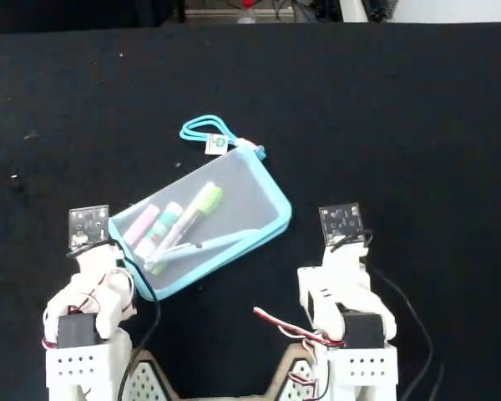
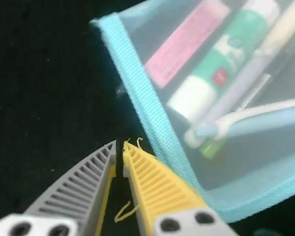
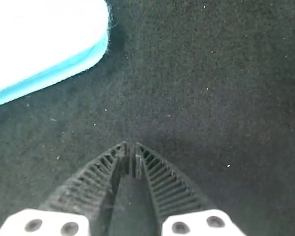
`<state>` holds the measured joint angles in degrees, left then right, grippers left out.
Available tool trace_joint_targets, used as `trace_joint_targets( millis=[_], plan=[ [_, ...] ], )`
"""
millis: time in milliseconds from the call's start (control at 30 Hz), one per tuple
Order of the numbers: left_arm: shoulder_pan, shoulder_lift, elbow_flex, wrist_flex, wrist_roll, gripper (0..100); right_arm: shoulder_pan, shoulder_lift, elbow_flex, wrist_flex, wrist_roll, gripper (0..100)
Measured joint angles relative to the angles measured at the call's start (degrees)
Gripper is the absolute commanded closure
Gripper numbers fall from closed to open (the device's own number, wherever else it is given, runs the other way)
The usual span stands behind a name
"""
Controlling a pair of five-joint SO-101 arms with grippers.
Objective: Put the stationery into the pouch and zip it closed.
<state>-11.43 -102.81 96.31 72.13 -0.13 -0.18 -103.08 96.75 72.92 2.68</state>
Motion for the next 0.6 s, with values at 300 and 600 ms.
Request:
trace_joint_targets(
  millis=[300,600],
  plan=[
    [12.7,0.0,0.0,-3.0,5.5,97,0.0,0.0,0.0,0.0,0.0,98.6],
    [32.7,0.1,0.0,-9.1,11.4,97,0.0,0.0,0.0,0.0,0.0,98.6]
  ],
)
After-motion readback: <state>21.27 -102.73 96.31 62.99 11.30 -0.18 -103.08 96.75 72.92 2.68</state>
